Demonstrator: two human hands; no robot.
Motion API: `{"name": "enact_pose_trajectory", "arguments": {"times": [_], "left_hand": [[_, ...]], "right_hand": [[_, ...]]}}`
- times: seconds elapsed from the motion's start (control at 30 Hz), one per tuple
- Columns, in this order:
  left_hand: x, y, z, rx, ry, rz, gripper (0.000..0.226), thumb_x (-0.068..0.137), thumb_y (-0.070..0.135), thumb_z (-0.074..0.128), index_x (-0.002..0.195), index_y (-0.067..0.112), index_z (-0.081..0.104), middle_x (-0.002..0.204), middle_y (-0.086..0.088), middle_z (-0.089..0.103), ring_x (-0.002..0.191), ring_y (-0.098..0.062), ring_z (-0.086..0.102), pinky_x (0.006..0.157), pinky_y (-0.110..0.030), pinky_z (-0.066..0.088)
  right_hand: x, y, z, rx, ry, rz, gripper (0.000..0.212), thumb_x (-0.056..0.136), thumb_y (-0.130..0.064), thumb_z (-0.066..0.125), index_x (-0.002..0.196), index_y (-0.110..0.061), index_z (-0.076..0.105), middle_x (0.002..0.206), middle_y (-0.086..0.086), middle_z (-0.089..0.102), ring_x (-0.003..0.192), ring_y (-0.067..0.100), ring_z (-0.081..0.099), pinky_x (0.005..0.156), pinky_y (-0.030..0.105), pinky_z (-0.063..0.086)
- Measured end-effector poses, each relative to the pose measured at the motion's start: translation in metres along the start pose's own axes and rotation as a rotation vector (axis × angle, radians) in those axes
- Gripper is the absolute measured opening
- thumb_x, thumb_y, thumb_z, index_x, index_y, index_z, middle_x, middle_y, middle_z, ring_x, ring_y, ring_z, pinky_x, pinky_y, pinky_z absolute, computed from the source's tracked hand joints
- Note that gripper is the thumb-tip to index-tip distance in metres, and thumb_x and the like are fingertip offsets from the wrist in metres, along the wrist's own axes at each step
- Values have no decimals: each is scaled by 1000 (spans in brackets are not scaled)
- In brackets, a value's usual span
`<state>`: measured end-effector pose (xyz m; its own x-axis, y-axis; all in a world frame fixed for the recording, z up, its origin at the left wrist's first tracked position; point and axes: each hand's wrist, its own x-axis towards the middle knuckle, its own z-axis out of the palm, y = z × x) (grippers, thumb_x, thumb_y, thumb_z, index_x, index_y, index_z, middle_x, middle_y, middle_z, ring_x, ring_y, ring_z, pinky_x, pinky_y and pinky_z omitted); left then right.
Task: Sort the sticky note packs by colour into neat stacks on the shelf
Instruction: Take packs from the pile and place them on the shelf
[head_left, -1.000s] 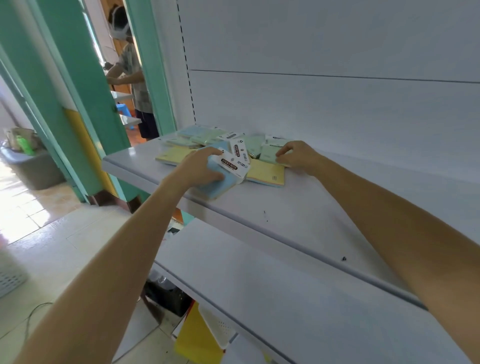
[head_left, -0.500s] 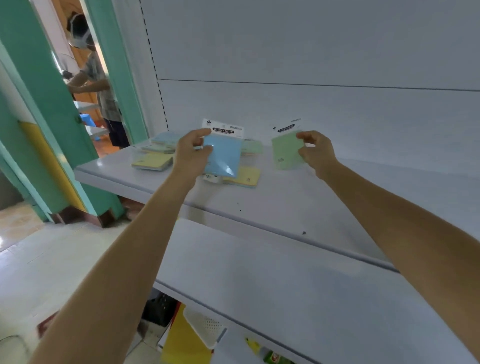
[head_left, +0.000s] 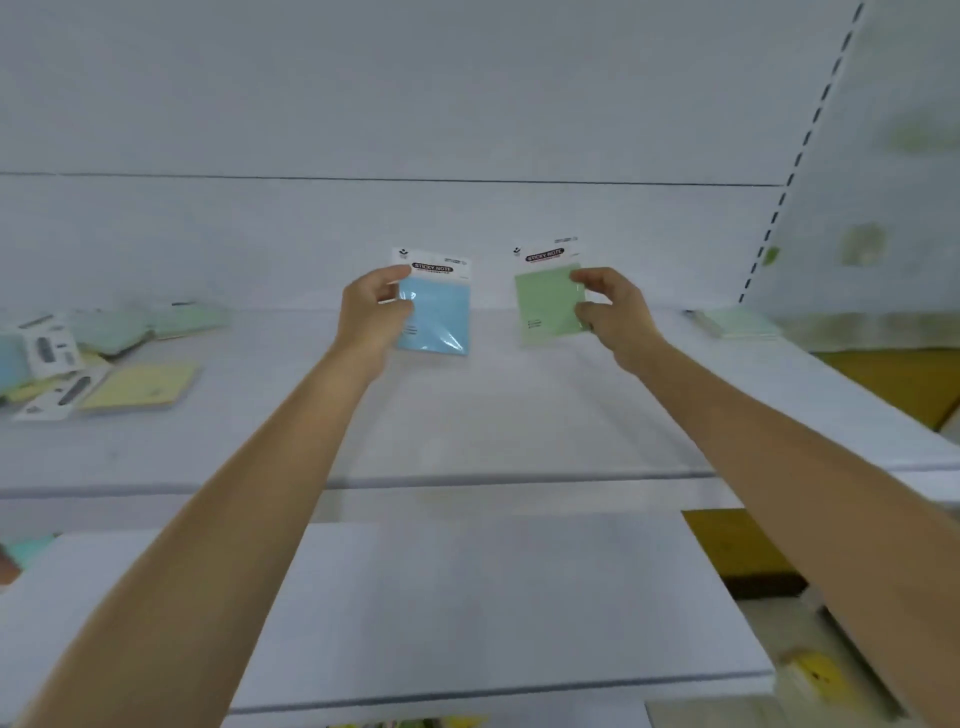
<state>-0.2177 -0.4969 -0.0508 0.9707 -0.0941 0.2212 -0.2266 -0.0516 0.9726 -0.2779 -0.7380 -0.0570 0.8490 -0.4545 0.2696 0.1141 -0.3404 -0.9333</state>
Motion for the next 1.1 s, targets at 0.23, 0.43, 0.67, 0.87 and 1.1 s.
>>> {"name": "enact_pose_trajectory", "arguments": {"times": [0.23,0.43,0.67,0.87,1.1], "left_hand": [[3,6,136,-47,-14,-48,46,83,-9,44,124,10,55,101,-9,54,69,-11,53,50,-16,44],[5,-1,232,-76,-20,-100,42,82,-5,51,122,9,56,103,-12,56,86,-25,56,67,-29,49],[17,0,278,66,-9,-101,39,83,3,56,122,11,57,121,-16,61,96,-25,60,97,-43,50],[15,-10,299,220,-44,-87,40,84,6,56,124,10,57,123,-17,61,110,-30,61,101,-42,47],[16,-25,295,585,-43,131,29,91,4,46,117,2,58,128,-14,58,116,-30,55,93,-24,37]], "right_hand": [[43,40,-145,-54,159,62,45,83,10,39,120,-9,57,124,10,57,73,7,51,51,13,37],[75,72,-205,-108,220,98,43,86,4,41,125,-8,55,131,11,57,95,14,49,86,27,46],[88,94,-218,-279,204,114,44,89,1,35,129,-7,52,136,11,52,116,27,54,85,24,43],[91,108,-220,-531,184,147,27,83,5,32,69,-1,54,80,20,55,83,34,50,74,28,35],[80,112,-228,-667,101,46,42,95,-26,40,133,-8,46,138,17,40,129,34,34,108,39,29]]}}
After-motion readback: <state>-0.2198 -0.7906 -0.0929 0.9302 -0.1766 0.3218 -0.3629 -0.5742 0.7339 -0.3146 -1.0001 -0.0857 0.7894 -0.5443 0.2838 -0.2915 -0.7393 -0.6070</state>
